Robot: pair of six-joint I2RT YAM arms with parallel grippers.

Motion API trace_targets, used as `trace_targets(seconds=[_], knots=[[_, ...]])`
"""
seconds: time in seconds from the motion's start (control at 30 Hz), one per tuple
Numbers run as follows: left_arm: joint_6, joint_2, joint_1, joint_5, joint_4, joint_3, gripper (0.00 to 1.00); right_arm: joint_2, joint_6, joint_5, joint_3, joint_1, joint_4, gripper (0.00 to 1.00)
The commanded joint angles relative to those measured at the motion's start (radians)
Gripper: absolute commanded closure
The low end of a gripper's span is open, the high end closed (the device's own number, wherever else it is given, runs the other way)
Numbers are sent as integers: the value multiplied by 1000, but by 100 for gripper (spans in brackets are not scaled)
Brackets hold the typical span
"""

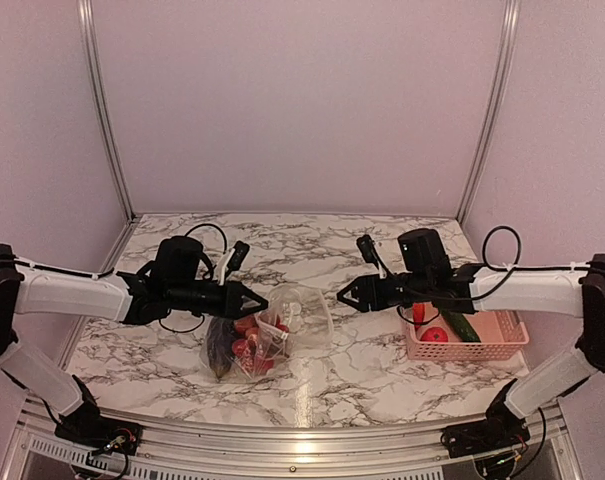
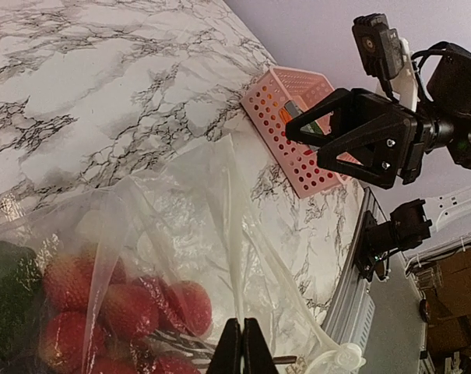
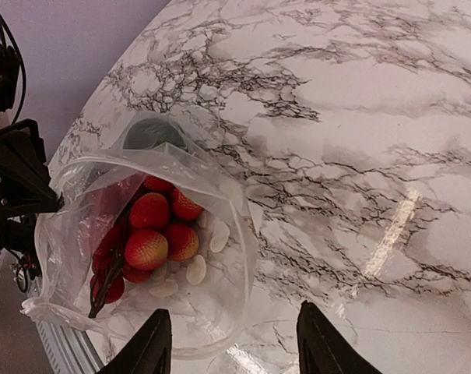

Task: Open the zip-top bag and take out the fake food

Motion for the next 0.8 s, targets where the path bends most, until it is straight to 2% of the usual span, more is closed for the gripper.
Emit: trace_targets(seconds=[0.0, 0.33, 0.77], knots=[[35, -38, -18, 50, 24, -22, 100, 94, -1, -47, 105, 83, 68, 49], [77, -45, -72, 73, 10, -9, 100, 263, -9, -145, 208, 208, 66, 49], [75, -28, -75, 46, 3, 1, 100, 281, 38, -251, 195, 287, 72, 46]])
